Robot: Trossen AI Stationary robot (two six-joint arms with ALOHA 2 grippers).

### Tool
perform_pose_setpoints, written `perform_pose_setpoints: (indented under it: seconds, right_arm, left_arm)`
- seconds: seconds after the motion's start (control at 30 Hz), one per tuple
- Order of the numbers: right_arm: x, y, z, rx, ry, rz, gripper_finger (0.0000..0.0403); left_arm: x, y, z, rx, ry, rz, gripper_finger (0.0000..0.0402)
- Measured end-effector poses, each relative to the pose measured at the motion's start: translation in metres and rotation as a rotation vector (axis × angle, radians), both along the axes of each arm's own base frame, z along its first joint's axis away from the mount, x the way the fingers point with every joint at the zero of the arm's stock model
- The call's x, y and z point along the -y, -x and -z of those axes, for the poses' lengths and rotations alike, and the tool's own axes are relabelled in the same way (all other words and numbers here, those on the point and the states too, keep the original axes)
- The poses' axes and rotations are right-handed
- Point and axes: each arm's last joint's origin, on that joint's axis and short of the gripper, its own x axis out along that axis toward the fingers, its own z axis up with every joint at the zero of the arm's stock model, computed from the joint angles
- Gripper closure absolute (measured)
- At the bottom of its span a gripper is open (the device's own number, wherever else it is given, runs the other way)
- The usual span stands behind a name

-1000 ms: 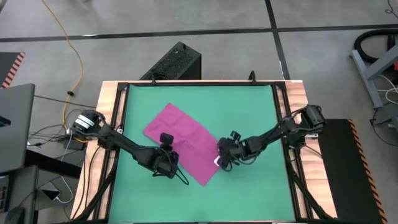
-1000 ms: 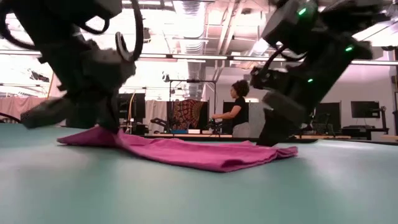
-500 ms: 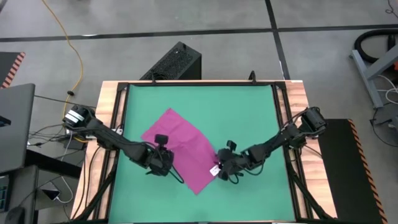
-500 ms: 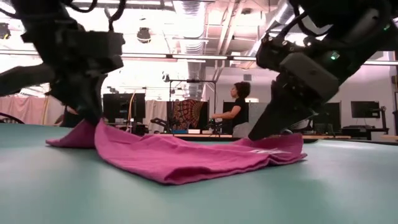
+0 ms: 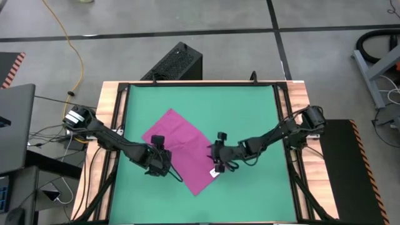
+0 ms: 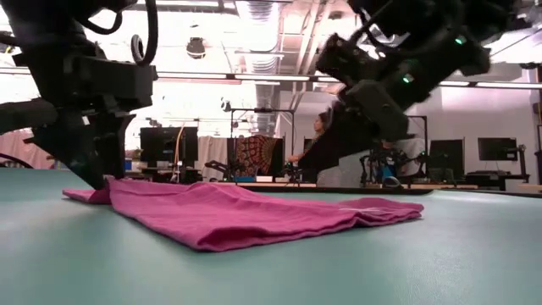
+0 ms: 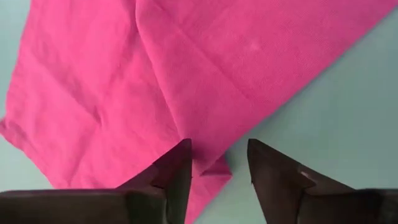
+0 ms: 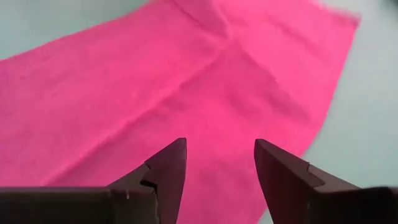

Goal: Roll towel
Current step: Fold the violet towel

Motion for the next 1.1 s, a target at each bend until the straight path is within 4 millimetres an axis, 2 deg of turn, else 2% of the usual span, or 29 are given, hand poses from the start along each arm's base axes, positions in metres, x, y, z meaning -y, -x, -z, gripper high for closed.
perform_pose_setpoints:
  seconds: [0.17,0.3,0.43,0.53,0.6,0.7,0.83,1.03,1.1]
  right_arm:
    - [0.028,-0.017,-0.014,0.012,0.150,-0.149,0.0189]
    - [0.056,-0.024,-0.019,0.009,0.193,-0.247,0.0188]
    - [0.082,-0.027,-0.023,0.021,0.166,-0.231,0.0190]
    - [0.095,-0.027,-0.022,0.015,0.167,-0.210,0.0196]
    - [0.098,-0.027,-0.022,0.013,0.174,-0.213,0.0199]
    - [0.100,-0.026,-0.022,0.016,0.154,-0.211,0.0203]
    - [0.093,-0.026,-0.020,-0.002,0.138,-0.226,0.0206]
    - [0.078,-0.026,-0.021,0.005,0.139,-0.268,0.0207]
    - [0.075,-0.026,-0.021,0.006,0.139,-0.278,0.0207]
  left_arm:
    - [0.006,0.005,0.000,-0.008,-0.016,0.005,0.0244]
    - [0.013,0.008,0.000,0.028,-0.034,-0.009,0.0243]
    - [0.027,0.004,-0.004,0.214,-0.020,-0.067,0.0243]
    - [0.036,0.005,-0.007,0.331,-0.046,-0.108,0.0245]
    - [0.035,0.011,-0.007,0.337,-0.083,-0.162,0.0251]
    - [0.022,0.024,-0.004,0.289,-0.146,-0.330,0.0267]
    - [0.006,0.034,-0.005,0.256,-0.202,-0.515,0.0298]
    - [-0.009,0.029,-0.003,0.156,-0.174,-0.564,0.0382]
    - [-0.013,0.026,-0.002,0.132,-0.156,-0.571,0.0395]
